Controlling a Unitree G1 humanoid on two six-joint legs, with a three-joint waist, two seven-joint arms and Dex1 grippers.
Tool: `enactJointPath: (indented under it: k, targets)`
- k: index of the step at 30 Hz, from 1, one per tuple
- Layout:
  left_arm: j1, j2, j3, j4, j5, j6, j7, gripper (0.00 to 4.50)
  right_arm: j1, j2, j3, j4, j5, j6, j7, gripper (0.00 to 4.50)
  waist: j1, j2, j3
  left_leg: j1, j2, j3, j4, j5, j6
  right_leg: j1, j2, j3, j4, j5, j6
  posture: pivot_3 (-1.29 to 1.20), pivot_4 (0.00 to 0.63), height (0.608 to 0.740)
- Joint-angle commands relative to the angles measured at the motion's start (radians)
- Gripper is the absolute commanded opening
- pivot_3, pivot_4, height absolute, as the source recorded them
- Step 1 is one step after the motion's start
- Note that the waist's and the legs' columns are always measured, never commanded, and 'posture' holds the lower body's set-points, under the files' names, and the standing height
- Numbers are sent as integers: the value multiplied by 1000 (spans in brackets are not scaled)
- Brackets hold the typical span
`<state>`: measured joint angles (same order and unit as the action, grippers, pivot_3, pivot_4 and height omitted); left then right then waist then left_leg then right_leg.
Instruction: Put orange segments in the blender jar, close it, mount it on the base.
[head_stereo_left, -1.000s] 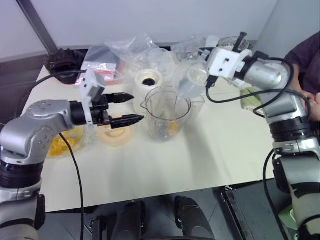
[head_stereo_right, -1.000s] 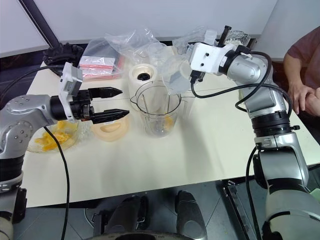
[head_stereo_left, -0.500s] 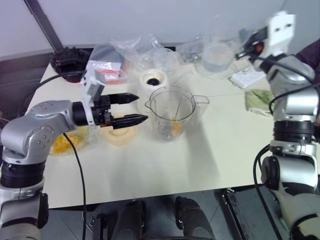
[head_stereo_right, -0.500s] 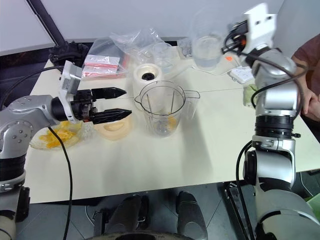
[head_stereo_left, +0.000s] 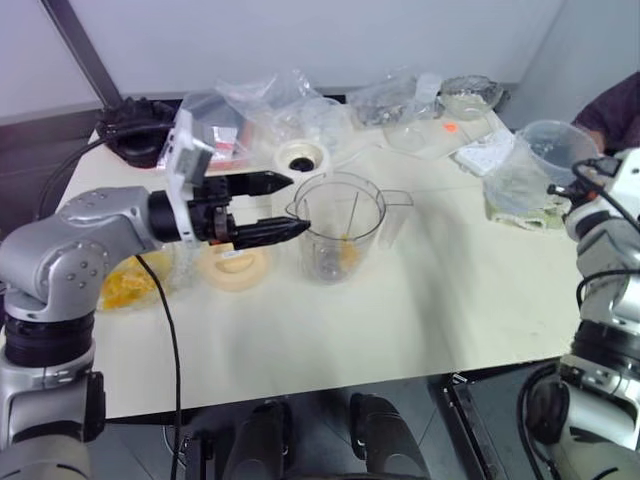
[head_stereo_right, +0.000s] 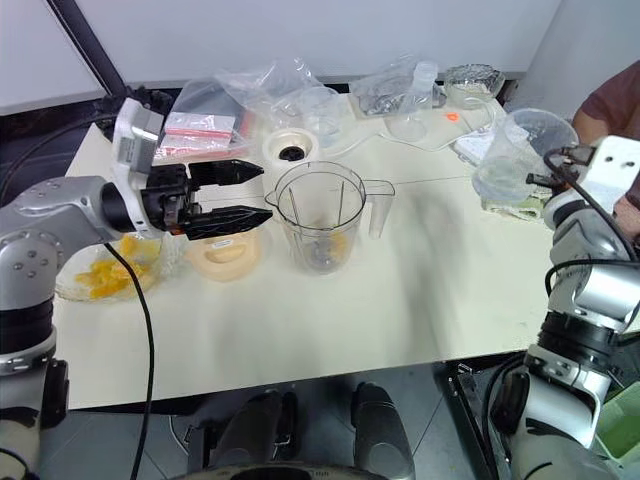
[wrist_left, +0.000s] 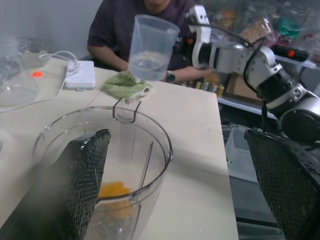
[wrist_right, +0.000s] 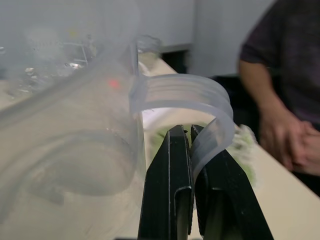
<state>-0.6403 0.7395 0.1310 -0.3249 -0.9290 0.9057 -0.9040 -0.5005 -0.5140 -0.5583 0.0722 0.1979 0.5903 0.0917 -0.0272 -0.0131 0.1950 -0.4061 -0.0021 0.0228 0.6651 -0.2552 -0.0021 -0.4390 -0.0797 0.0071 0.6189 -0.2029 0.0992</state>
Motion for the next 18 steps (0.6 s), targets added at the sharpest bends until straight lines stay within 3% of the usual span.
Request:
enactJointPath:
  k: [1, 12, 18]
  targets:
    - [-20, 14, 4, 1, 0, -9, -19, 4500, 38, 25, 5, 31, -37, -140, -51, 25, -3, 0, 0, 0, 0, 0, 0, 0, 0, 0, 0, 0, 0, 0, 0, 0, 150, 740]
    - [5, 58, -39, -14, 42, -9, -68, 4500, 50, 66, 46, 379, -70, -476, -121, 25, -19, 0, 0, 0, 0, 2, 0, 0, 0, 0, 0, 4, -1, 1, 1, 0, 150, 740]
    - [25, 87, -51, -9, 80, -30, -99, 4500, 32, 67, 66, 452, -54, -529, -137, 25, -18, 0, 0, 1, 0, 2, 0, 0, 0, 0, 0, 5, 0, 1, 1, 0, 150, 740]
